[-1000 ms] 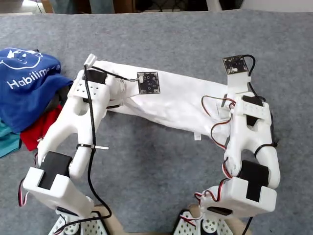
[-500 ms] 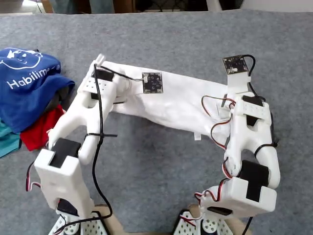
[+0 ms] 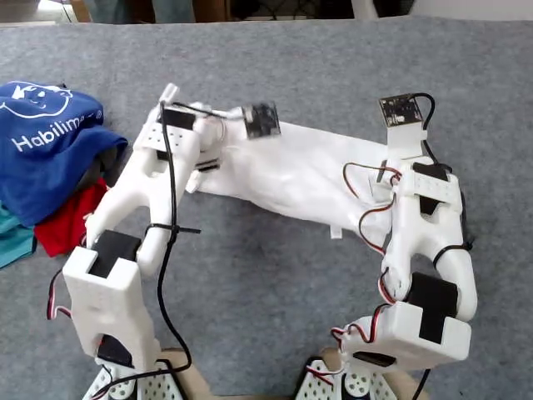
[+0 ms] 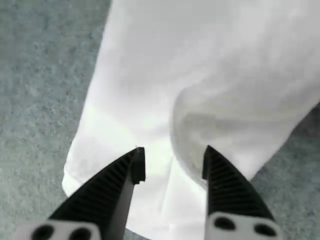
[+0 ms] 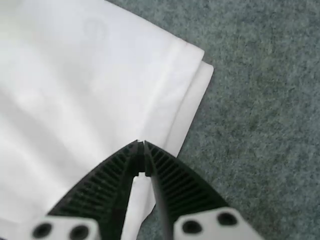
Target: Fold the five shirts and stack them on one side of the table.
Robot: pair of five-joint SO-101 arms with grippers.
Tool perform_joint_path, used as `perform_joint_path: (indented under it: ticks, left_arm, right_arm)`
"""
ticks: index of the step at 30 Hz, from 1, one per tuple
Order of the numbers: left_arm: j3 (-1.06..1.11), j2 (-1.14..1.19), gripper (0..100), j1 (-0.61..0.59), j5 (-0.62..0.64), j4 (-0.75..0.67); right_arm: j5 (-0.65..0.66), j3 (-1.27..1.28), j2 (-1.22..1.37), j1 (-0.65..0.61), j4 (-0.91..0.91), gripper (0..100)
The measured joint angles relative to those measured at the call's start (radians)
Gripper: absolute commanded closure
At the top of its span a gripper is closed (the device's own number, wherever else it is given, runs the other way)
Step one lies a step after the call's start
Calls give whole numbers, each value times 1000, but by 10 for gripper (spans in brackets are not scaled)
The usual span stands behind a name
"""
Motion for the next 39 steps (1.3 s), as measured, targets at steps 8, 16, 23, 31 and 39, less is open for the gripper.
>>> perform_joint_path:
  ticks: [8,16,23,31,39]
  left_arm:
    - [-137,41,763,-68,307,23]
    - [-199,8,871,-104,385,420]
    - [14,-201,926,-106,640,480]
    - [456,-331,957,43,1002,28]
    - [476,-331,958,34,1208,-143]
  right_arm:
    - [0,0,0,0,2,982]
    - [-8,-40,8,-54,80,982]
    - [-84,-172,117,-64,170,982]
    - [-89,-193,152,-64,181,982]
    - [-89,-193,153,-64,181,982]
